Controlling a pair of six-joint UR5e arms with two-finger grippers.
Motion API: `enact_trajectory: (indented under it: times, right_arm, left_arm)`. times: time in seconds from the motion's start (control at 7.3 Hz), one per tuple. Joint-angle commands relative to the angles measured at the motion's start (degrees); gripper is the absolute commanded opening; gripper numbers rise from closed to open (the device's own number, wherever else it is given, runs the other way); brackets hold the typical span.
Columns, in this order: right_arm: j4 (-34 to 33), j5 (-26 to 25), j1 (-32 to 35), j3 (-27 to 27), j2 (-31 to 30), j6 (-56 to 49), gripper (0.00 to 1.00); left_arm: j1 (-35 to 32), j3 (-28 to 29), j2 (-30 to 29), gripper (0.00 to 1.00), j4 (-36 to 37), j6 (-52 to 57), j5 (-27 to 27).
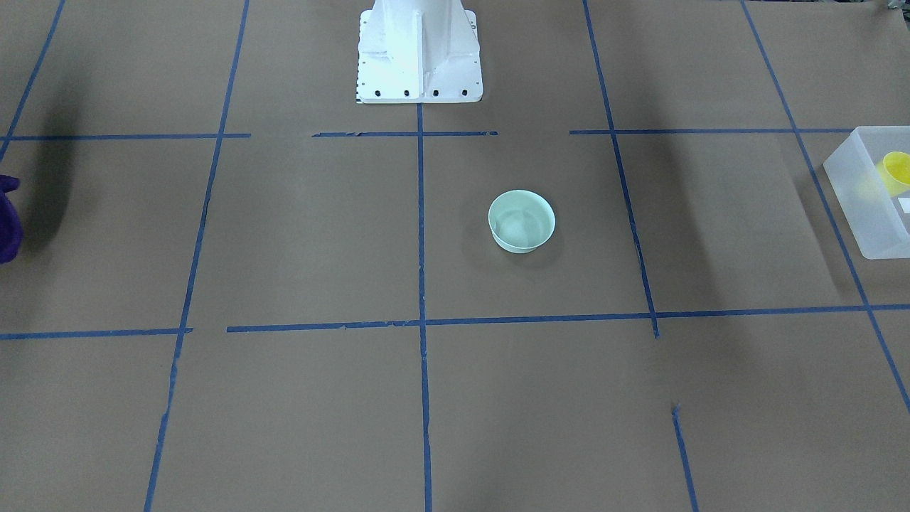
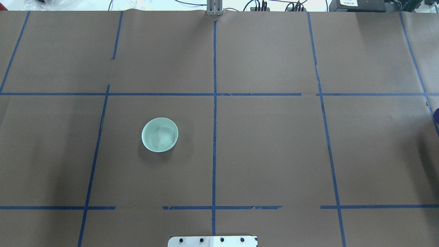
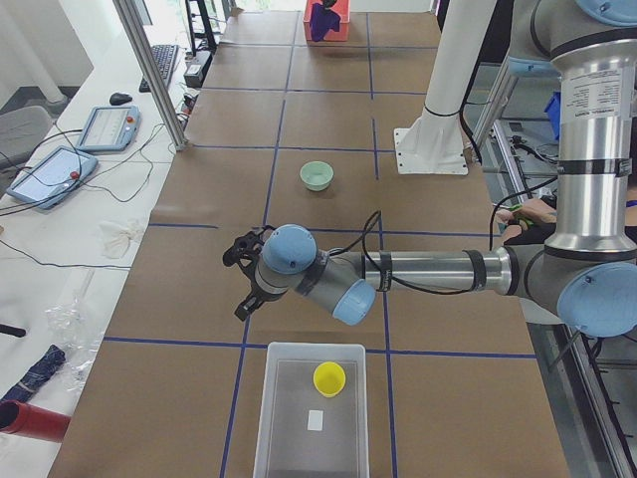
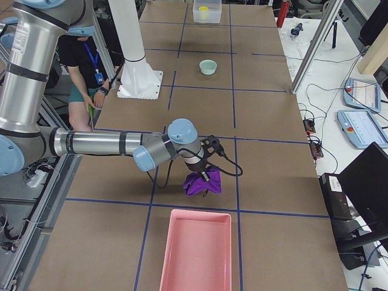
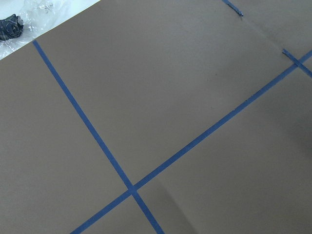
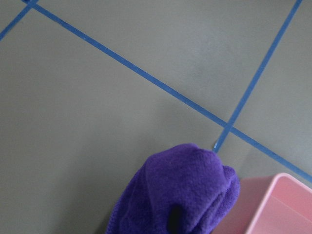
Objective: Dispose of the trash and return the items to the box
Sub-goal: 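Carry the purple cloth with the right gripper into the pink box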
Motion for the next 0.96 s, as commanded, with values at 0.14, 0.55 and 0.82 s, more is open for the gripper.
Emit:
enact_trajectory:
  times: [0.14,0.55,0.82]
  right_arm:
    - [-24.31,-2.84,18.24,-4.1,6.83,-36.97,0.0]
    - [-20.48,4.13,19.33,-16.7,6.4,-24.6,1.0]
    - [-11.55,5.13,17.06,-16.44,6.22,-4.72,1.0]
  left_arm:
    - [0.18,-2.54,-0.02,1.0,1.92,-6.36,0.17]
    - [6.04,-8.5,-1.68,1.0,1.92,-22.61,6.66]
    - [15.41,-15.26,-3.35,1.0,3.05,-40.59,11.39]
